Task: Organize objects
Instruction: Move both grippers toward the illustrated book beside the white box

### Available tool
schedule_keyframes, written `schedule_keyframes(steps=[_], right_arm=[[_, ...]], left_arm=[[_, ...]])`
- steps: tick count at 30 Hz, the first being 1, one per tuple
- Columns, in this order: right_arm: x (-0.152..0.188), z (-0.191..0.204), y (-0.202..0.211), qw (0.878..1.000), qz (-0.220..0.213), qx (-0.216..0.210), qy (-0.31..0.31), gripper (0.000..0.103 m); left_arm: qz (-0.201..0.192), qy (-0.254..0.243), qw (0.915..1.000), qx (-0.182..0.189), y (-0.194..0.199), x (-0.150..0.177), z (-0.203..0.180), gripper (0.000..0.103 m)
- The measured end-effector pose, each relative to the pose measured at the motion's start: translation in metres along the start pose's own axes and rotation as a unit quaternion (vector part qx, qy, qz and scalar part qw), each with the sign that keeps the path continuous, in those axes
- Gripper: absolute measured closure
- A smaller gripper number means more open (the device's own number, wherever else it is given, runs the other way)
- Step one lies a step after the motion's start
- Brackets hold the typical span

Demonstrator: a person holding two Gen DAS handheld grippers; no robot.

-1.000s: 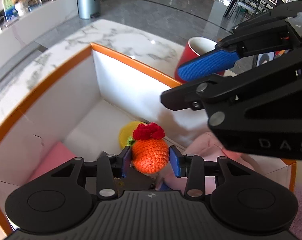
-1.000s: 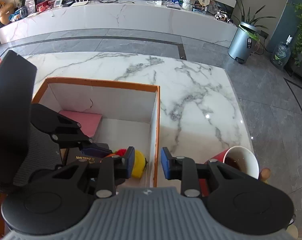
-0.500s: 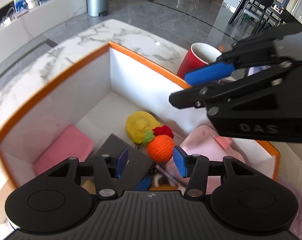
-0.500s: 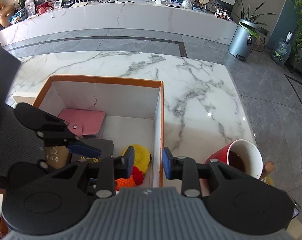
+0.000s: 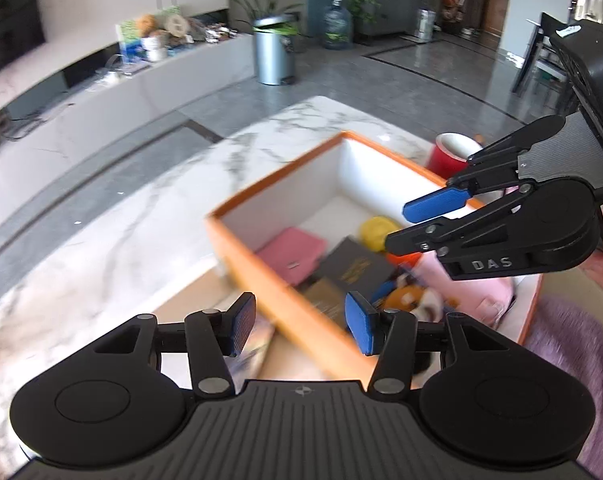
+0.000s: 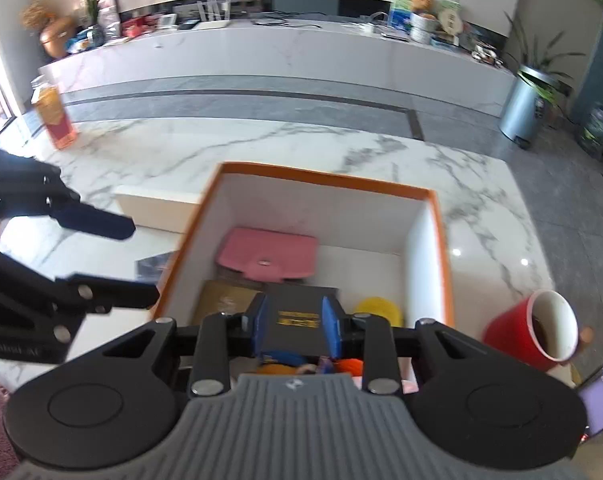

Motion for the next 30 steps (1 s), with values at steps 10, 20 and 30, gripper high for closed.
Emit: schedule_keyframes(steps=[10, 20, 30], right_arm=[[-0.014, 0.088, -0.021, 0.997, 0.009, -0.06, 0.046, 0.07], [-0.017, 0.148, -0.092, 0.985, 0.074, -0.074, 0.14, 0.045], [-0.021, 0.16, -0.157, 0.97, 0.147, -0.04, 0.192, 0.021]], left_arm=[[0.021, 0.055, 0.9963, -0.063, 0.024, 0.063, 0.071, 0.043], [0.062, 0.095, 0.9921, -0.053, -0.013, 0.099, 0.109, 0.042], [0.074, 0.094, 0.9918, -0.043, -0.035, 0.119, 0.123, 0.042]])
Point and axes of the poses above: each gripper's, at about its wrist camera, not at the fingertips, and y roughly against the way its jaws point, z to its left, x to its underside, the point moved 7 cm from there along -y, roughly the way its jaws point
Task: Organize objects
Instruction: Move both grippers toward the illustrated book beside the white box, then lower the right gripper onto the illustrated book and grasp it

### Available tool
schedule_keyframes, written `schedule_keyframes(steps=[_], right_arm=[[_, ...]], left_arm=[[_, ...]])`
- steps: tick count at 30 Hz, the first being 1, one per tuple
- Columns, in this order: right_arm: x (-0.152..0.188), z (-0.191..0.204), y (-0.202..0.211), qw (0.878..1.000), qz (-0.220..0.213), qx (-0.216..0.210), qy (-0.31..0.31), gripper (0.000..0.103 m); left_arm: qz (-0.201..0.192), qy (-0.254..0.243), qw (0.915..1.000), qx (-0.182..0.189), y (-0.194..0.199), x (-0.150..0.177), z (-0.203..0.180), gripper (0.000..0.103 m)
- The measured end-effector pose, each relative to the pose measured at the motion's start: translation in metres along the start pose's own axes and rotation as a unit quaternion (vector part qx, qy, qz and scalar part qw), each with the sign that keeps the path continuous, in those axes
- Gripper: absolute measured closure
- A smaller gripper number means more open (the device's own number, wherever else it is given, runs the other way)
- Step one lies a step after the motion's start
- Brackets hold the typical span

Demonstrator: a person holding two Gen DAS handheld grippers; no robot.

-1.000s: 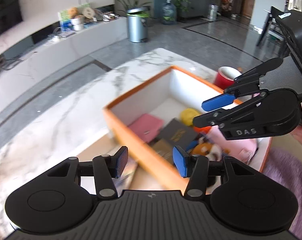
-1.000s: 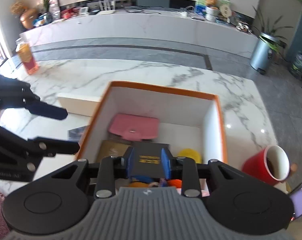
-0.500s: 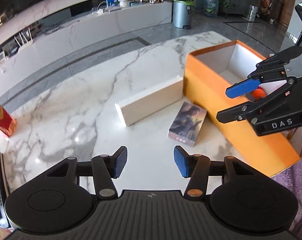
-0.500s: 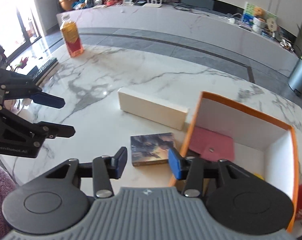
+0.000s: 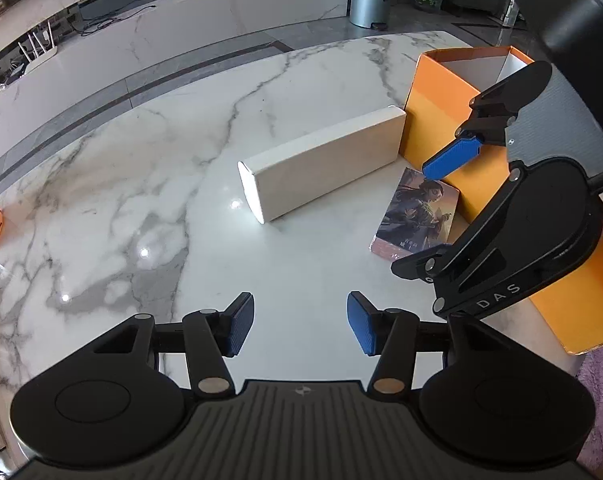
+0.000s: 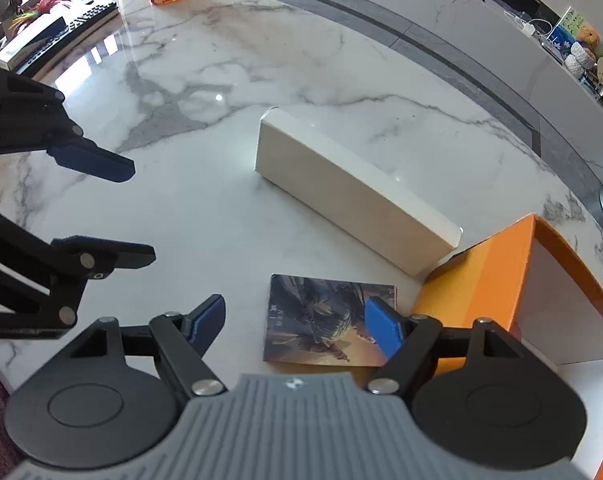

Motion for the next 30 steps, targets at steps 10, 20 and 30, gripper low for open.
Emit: schedule_keyframes(steps=[10, 20, 30], right_arm=[[-0.009, -0.004, -0.031, 0.994, 0.089, 0.011, 0.068, 0.015], [-0.015, -0.009, -0.045, 0.993, 0.107, 0.014, 0.046, 0.006], [-0.005, 0.013, -0.02, 0.992, 0.088, -0.036, 0.083, 0.03]], left_arm=[[0.004, -0.006, 1.0, 0.005, -0.015, -0.003, 0.007, 0.042], [0.005, 0.006, 0.9999, 0.012, -0.02, 0.002, 0.012, 0.042], [0.006, -0.002, 0.9999, 0.01, -0.013, 0.007, 0.01, 0.043]])
Point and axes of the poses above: each gripper's, at about its wrist camera, not at the fingertips, and y roughly against the way its jaws point, z to its left, x to its underside, the point moved 7 cm from there along -y, roughly the way its jaws point
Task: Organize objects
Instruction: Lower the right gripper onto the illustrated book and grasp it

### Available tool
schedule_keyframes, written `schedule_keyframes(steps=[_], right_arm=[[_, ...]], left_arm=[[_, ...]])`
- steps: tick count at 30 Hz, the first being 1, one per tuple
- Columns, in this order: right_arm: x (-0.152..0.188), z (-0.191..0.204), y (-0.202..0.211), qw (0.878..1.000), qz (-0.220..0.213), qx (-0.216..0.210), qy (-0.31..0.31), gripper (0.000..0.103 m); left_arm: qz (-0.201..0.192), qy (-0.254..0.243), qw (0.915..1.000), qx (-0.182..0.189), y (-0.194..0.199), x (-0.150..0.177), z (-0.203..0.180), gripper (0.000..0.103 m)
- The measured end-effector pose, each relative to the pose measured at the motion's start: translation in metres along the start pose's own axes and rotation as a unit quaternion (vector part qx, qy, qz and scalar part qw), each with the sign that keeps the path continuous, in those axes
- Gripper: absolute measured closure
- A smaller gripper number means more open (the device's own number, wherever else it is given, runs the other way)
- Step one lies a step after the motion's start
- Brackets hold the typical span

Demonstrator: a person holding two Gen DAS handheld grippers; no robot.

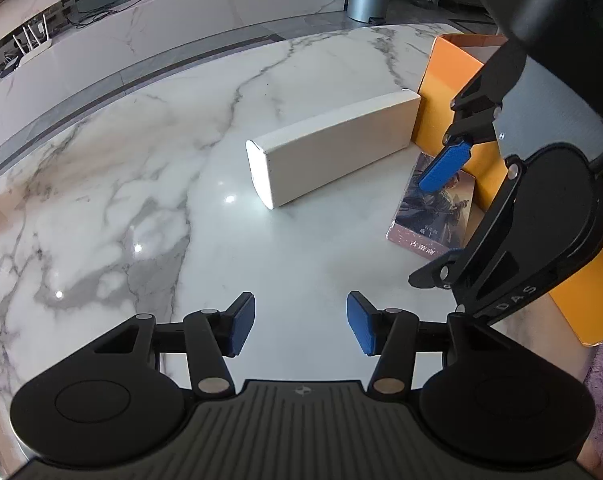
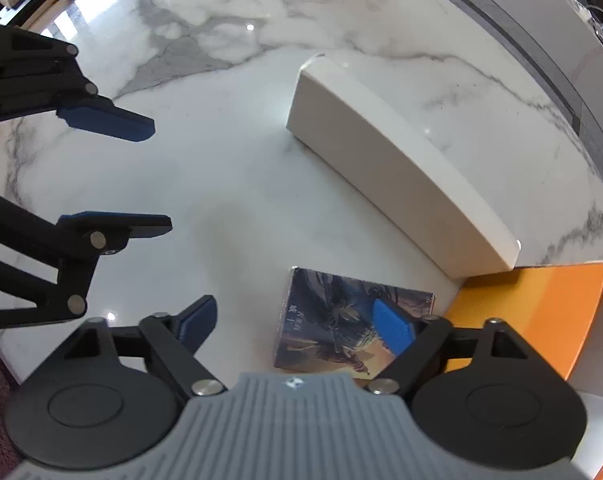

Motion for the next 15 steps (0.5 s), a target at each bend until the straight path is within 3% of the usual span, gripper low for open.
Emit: schedule_keyframes(steps=[4, 9, 15], right_arm=[[0.004, 0.001, 0.005, 0.997, 0.015, -0.006, 0.079, 0.033], [0.01, 0.004, -0.002, 0.978, 0.027, 0.008, 0.205, 0.013], [0.008, 0.001, -0.013, 0.957, 0.036, 0.012, 0.286, 0.01]], left_arm=[[-0.001, -0.011, 0.9999, 0.009, 0.002, 0.001, -0.009, 0.043], [0.009, -0.035, 0.9993, 0.011, -0.002, -0.002, -0.019, 0.043], [0.006, -0.044, 0.9989, 0.015, -0.004, -0.007, -0.021, 0.043]])
Point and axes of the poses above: each gripper's, at about its wrist camera, not at the fingertips, and y roughly against the way its jaws point, z to its left, x to its underside, the point moved 7 cm from there along -y, roughly the way its jaws point
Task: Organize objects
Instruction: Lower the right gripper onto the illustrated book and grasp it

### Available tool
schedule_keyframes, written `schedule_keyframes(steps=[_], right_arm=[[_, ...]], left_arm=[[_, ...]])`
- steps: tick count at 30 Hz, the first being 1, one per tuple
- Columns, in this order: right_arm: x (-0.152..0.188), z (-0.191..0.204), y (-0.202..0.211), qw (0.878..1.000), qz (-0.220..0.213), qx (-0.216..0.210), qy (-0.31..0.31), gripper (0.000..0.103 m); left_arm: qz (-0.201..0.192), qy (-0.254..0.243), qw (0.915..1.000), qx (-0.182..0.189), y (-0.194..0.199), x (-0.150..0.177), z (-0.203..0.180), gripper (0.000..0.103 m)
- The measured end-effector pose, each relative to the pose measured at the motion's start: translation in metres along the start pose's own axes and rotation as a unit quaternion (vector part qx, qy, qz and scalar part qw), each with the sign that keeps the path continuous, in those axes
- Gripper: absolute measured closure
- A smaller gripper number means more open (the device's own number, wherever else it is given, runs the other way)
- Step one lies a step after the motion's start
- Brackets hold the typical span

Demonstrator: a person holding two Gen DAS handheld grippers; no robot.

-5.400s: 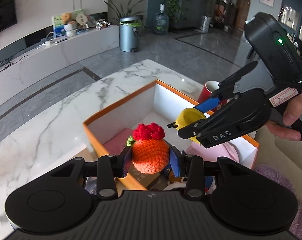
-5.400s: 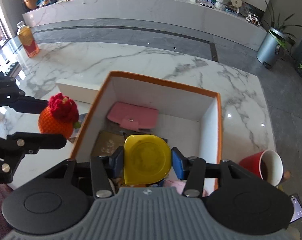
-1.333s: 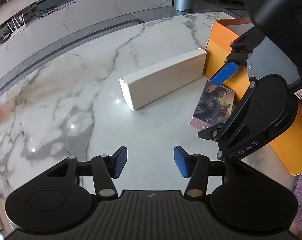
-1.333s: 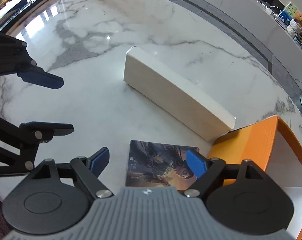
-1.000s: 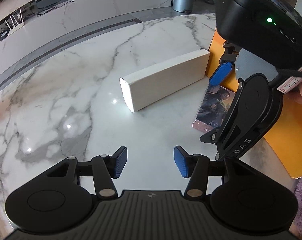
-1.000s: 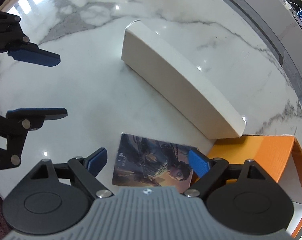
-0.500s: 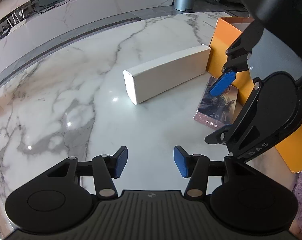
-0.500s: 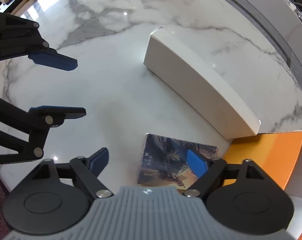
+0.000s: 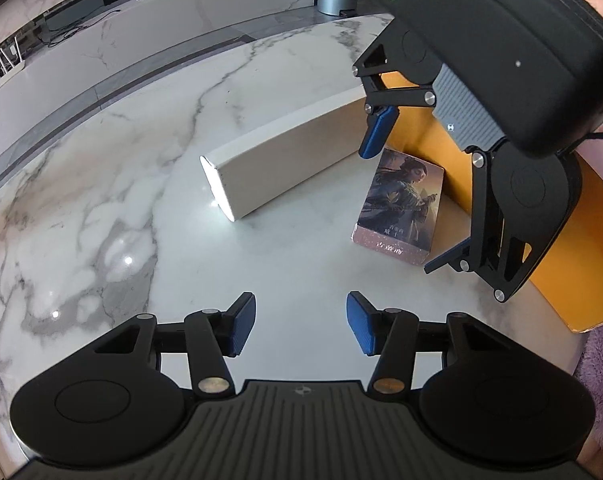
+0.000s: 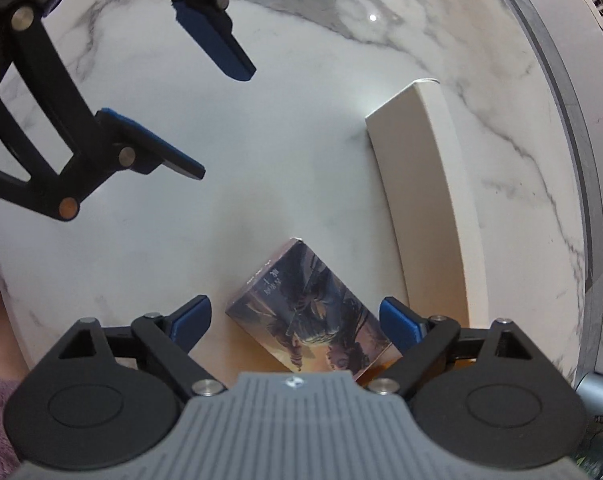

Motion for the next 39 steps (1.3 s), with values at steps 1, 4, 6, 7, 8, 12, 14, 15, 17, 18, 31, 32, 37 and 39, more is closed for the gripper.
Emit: schedule_keyframes(steps=[1, 4, 6, 7, 8, 12, 14, 15, 17, 18, 31, 32, 37, 39], right_arm=[[0.0, -0.001, -0.003, 1.0, 0.002, -0.002, 0.006, 0.01], [0.002, -0.005, -0.01, 1.0, 0.011, -0.018, 0.007, 0.01], [0.003, -0.008, -0.013, 1.0, 0.014, -0.02, -0.001, 0.012], [0.003, -0.01, -0.013, 1.0, 0.013, -0.023, -0.013, 0.013], [0.002, -0.014, -0.014, 0.999, 0.014, -0.03, -0.033, 0.014], [0.001, -0.026, -0.018, 0.985, 0.018, -0.09, -0.148, 0.023], [0.0, -0.033, -0.015, 0.975, 0.004, -0.095, -0.201, 0.028], [0.0, -0.037, -0.014, 0.968, -0.002, -0.104, -0.23, 0.028], [0.002, -0.042, -0.012, 0.956, -0.014, -0.121, -0.267, 0.028], [0.003, -0.043, -0.01, 0.953, -0.019, -0.127, -0.273, 0.028], [0.012, -0.056, -0.002, 0.961, -0.013, -0.095, -0.259, 0.016], [0.013, -0.056, -0.003, 0.96, -0.01, -0.094, -0.263, 0.015], [0.017, -0.061, -0.006, 0.955, -0.012, -0.105, -0.276, 0.021], [0.018, -0.066, -0.007, 0.949, -0.017, -0.117, -0.292, 0.024]], left_arm=[[0.0, -0.003, 1.0, -0.001, 0.0, -0.001, 0.0, 0.043], [-0.002, -0.009, 1.0, -0.003, 0.001, -0.003, 0.002, 0.043], [-0.006, -0.012, 0.9999, -0.001, 0.003, -0.004, 0.004, 0.043], [-0.008, -0.014, 0.9999, 0.0, 0.003, -0.005, 0.005, 0.043], [-0.008, -0.015, 0.9999, -0.001, 0.004, -0.006, 0.005, 0.043], [-0.007, -0.023, 0.9997, -0.01, 0.004, -0.009, 0.01, 0.043], [-0.011, -0.028, 0.9995, -0.01, 0.005, -0.011, 0.013, 0.043], [-0.016, -0.032, 0.9993, -0.007, 0.006, -0.012, 0.014, 0.043], [-0.02, -0.046, 0.9987, -0.011, 0.007, -0.017, 0.016, 0.043], [-0.019, -0.055, 0.9982, -0.015, 0.007, -0.02, 0.016, 0.042], [-0.035, -0.232, 0.9709, -0.046, -0.023, -0.078, 0.01, 0.022], [-0.031, -0.239, 0.9698, -0.039, -0.029, -0.08, 0.01, 0.022], [-0.036, -0.251, 0.9671, -0.008, -0.054, -0.091, 0.01, 0.023], [-0.042, -0.245, 0.9685, 0.009, -0.058, -0.096, 0.011, 0.023]])
Point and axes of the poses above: each gripper's, at about its wrist camera, not at the fingertips, and y roughly against the way its jaws point, z to its left, x to its underside, the point moved 7 cm from there along -y, roughly the way its jaws point
